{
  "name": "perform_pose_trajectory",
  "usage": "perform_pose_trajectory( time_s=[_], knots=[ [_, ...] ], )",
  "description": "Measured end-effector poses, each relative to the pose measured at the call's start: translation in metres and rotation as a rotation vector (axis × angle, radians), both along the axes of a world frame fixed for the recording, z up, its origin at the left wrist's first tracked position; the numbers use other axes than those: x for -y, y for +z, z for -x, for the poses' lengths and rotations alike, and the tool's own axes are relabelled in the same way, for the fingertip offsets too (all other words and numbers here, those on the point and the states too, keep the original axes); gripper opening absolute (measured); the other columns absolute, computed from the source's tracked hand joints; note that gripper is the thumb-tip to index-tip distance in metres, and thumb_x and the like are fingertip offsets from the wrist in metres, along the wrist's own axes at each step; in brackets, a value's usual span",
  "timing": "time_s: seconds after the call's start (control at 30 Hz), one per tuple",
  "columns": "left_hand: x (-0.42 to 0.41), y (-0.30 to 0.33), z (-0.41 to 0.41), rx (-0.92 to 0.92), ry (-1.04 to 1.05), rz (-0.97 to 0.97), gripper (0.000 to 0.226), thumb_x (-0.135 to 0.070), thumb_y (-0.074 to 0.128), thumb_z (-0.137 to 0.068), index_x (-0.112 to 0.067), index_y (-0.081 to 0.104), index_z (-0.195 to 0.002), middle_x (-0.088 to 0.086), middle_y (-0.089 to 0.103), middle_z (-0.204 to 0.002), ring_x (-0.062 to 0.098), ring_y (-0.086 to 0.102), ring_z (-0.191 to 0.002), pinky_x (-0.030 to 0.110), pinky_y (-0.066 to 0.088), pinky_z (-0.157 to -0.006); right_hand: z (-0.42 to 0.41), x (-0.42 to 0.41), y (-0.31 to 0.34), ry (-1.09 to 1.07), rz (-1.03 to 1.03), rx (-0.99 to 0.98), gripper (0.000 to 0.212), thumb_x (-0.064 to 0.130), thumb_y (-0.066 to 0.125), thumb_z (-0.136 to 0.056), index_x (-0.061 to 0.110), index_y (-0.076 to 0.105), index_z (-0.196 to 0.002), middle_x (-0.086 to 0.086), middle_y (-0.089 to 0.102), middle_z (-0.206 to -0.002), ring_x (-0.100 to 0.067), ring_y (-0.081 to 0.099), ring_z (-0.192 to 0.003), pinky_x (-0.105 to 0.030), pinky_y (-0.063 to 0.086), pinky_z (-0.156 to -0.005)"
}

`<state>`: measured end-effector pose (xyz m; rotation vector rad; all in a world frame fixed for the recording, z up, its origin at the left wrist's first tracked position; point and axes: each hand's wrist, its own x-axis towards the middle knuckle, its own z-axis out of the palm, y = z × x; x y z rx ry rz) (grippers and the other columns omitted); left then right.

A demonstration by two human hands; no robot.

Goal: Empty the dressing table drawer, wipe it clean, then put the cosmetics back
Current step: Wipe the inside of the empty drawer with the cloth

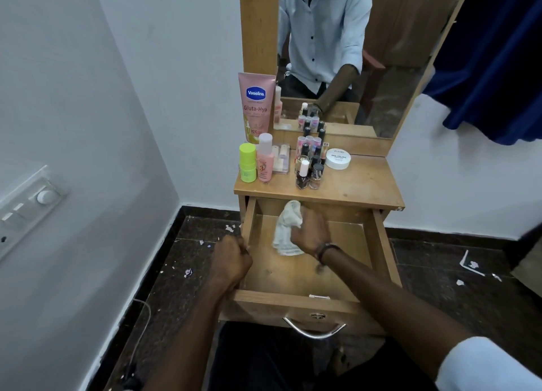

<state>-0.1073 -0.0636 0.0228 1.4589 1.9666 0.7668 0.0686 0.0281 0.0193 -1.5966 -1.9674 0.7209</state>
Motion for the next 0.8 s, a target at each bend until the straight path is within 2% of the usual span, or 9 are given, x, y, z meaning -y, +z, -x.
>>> perform_pose_trajectory(
  time_s=[0.07,0.13,0.2,0.23,0.3,0.4,0.5,0.7,0.8],
  knots=[
    [0.001,0.000,-0.001,0.018,0.002,0.000,0.018,0.001,0.062,-0.088,-0.002,0.067,-0.071,0.012,0.069,-0.073,0.024,0.067,-0.069,0.037,0.059,-0.070,-0.021,-0.004,-0.001,0.239,-0.215,0.400,0.030,-0.001,0.066,-0.065,0.012,0.069,-0.092,-0.006,0.067,-0.089,-0.029,0.060,-0.080,-0.028,0.041,-0.062],
    [0.001,0.000,0.000,0.023,0.005,0.011,0.021,0.002,0.061,-0.088,-0.004,0.065,-0.069,0.010,0.067,-0.072,0.022,0.066,-0.069,0.036,0.059,-0.069,-0.034,-0.008,-0.004,0.382,-0.370,0.740,0.026,0.004,0.081,-0.058,0.010,0.072,-0.081,-0.008,0.066,-0.089,-0.030,0.060,-0.080,-0.032,0.045,-0.060],
    [0.001,-0.001,0.000,0.021,0.000,0.016,0.019,0.003,0.061,-0.088,0.000,0.065,-0.069,0.013,0.068,-0.072,0.024,0.067,-0.071,0.039,0.060,-0.071,-0.047,-0.010,-0.003,0.462,-0.491,0.984,0.022,0.005,0.087,-0.052,0.005,0.070,-0.065,-0.012,0.068,-0.082,-0.030,0.063,-0.077,-0.036,0.050,-0.053],
    [0.001,-0.001,0.000,0.016,0.002,0.015,0.019,0.003,0.060,-0.087,0.001,0.065,-0.069,0.014,0.069,-0.073,0.026,0.068,-0.072,0.040,0.060,-0.072,-0.055,-0.014,-0.004,0.483,-0.540,1.047,0.019,0.004,0.085,-0.054,0.003,0.069,-0.065,-0.014,0.068,-0.080,-0.031,0.063,-0.075,-0.037,0.051,-0.052],
    [0.001,0.001,0.000,0.010,0.014,0.014,0.022,0.003,0.060,-0.087,-0.002,0.063,-0.065,0.014,0.068,-0.071,0.027,0.067,-0.072,0.039,0.060,-0.071,-0.071,-0.021,-0.005,0.479,-0.582,1.163,0.018,0.004,0.078,-0.064,0.003,0.069,-0.079,-0.016,0.067,-0.075,-0.031,0.062,-0.071,-0.039,0.052,-0.054],
    [0.001,-0.001,0.001,0.023,0.005,0.010,0.023,0.001,0.060,-0.089,-0.003,0.063,-0.067,0.014,0.067,-0.071,0.026,0.065,-0.069,0.036,0.057,-0.068,-0.092,-0.026,-0.009,0.420,-0.529,1.323,0.014,0.009,0.076,-0.072,0.000,0.067,-0.078,-0.017,0.064,-0.070,-0.032,0.060,-0.071,-0.043,0.051,-0.064],
    [0.001,-0.003,0.002,0.026,-0.008,0.007,0.020,0.000,0.059,-0.090,0.002,0.065,-0.071,0.017,0.069,-0.073,0.026,0.065,-0.067,0.036,0.057,-0.066,-0.104,-0.023,-0.009,0.363,-0.426,1.424,0.013,0.013,0.066,-0.085,0.000,0.067,-0.085,-0.016,0.067,-0.079,-0.032,0.062,-0.078,-0.040,0.048,-0.070],
    [0.003,0.000,0.001,0.015,-0.028,0.019,0.027,0.001,0.057,-0.091,-0.008,0.061,-0.065,0.009,0.064,-0.068,0.016,0.059,-0.061,0.024,0.045,-0.057,-0.088,-0.006,0.000,0.322,-0.234,1.477,0.021,0.013,0.048,-0.097,0.005,0.061,-0.112,-0.012,0.065,-0.108,-0.028,0.058,-0.103,-0.042,0.040,-0.089],
    [0.002,-0.001,0.003,0.016,-0.024,0.007,0.026,0.001,0.058,-0.090,-0.006,0.062,-0.066,0.012,0.066,-0.069,0.021,0.063,-0.065,0.029,0.051,-0.060,-0.088,0.013,0.009,0.375,-0.122,1.464,0.020,0.013,0.052,-0.094,0.010,0.060,-0.112,-0.010,0.066,-0.110,-0.028,0.060,-0.105,-0.044,0.039,-0.095]
  ],
)
